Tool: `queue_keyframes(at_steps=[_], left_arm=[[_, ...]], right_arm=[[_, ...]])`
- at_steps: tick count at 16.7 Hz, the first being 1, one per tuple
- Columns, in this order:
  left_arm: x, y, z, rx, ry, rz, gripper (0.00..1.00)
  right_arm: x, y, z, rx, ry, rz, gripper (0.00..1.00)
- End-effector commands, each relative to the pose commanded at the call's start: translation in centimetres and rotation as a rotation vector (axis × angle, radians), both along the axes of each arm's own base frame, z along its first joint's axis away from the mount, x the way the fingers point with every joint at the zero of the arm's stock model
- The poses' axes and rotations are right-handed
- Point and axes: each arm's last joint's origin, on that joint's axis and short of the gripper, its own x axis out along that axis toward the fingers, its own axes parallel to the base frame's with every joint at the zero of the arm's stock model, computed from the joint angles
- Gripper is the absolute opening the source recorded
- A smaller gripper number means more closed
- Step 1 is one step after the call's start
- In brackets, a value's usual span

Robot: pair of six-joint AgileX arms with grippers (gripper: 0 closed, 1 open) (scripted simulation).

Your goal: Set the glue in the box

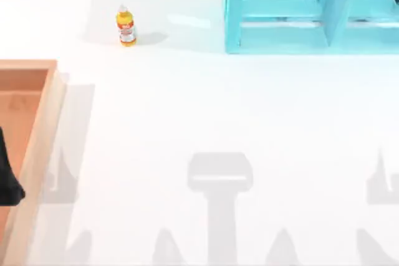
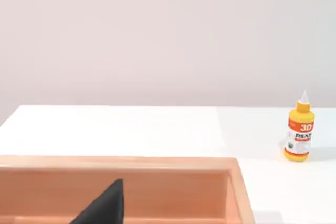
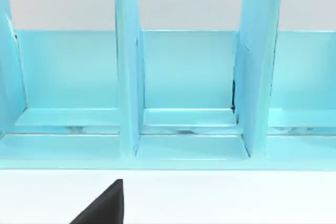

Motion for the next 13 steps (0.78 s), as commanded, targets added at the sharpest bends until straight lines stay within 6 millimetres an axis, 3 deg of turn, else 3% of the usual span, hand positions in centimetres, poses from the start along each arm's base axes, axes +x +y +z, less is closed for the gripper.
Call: queue_keyframes(at_steps=[4,8,13], left_arm=[[0.1,0.0,0.3,0.0,0.001,-0.001,1.0],[1.0,-0.3,2.0,-0.002,0.003,-0.007,1.0],[4.6,-1.3,5.3,-0.006,0.007,-0.023,1.0]], right_arm=[[0.0,0.0,0.0,0.0,0.0,0.0,1.0],[0.0,0.0,0.0,0.0,0.0,0.0,1.0],[0.0,0.0,0.0,0.0,0.0,0.0,1.0]])
